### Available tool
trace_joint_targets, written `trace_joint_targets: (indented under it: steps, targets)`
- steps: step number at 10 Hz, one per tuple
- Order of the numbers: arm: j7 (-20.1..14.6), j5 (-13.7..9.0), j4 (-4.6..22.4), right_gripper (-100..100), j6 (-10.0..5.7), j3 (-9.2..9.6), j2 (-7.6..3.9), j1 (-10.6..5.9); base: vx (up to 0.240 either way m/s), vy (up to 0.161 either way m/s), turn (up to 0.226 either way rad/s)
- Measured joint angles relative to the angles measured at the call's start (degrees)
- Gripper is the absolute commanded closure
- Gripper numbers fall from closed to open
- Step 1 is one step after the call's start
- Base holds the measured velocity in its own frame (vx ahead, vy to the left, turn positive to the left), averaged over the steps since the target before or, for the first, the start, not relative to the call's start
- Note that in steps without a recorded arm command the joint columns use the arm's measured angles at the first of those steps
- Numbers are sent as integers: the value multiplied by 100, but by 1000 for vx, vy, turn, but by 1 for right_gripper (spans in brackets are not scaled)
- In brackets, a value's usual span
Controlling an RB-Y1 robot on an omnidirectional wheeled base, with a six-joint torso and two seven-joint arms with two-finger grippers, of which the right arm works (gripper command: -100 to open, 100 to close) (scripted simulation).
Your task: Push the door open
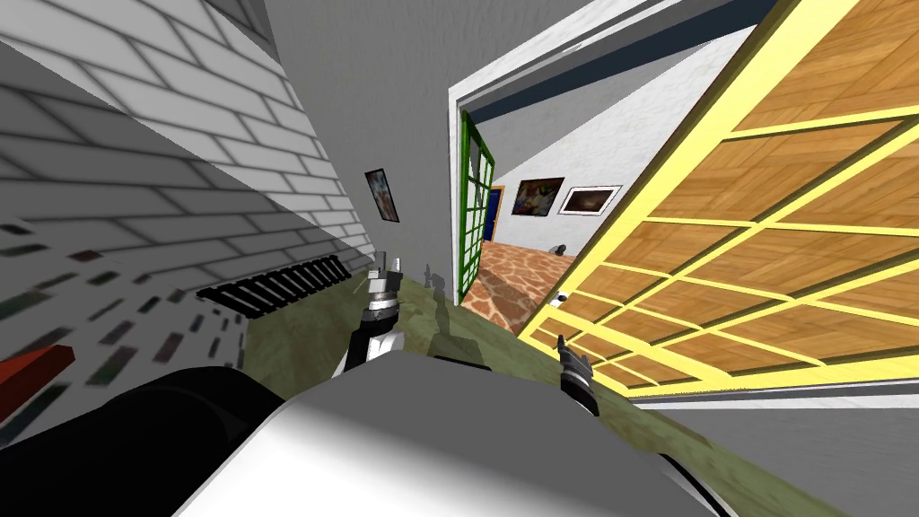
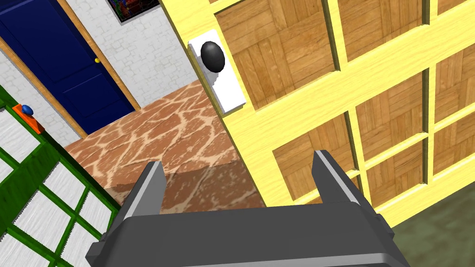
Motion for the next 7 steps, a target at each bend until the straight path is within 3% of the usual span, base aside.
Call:
trace_joint_targets:
  steps: [2, 3, 4, 5, 6, 7]
  targets:
    - [-48, 42, 123, -100, 56, 29, 3, -134, 0, 0, 0]
    - [-303, 117, 891, -100, 301, 113, 36, -484, 0, 0, 0]
    - [-321, 102, 866, -100, 305, 95, 15, -383, 0, 0, 0]
    - [-196, 71, 630, -100, 192, 60, 10, -239, 0, 0, 0]
    - [18, 15, 37, -100, -6, -1, -13, 26, 0, 0, 0]
    - [-54, 52, 293, -100, 59, 40, 1, -170, 0, 0, 0]
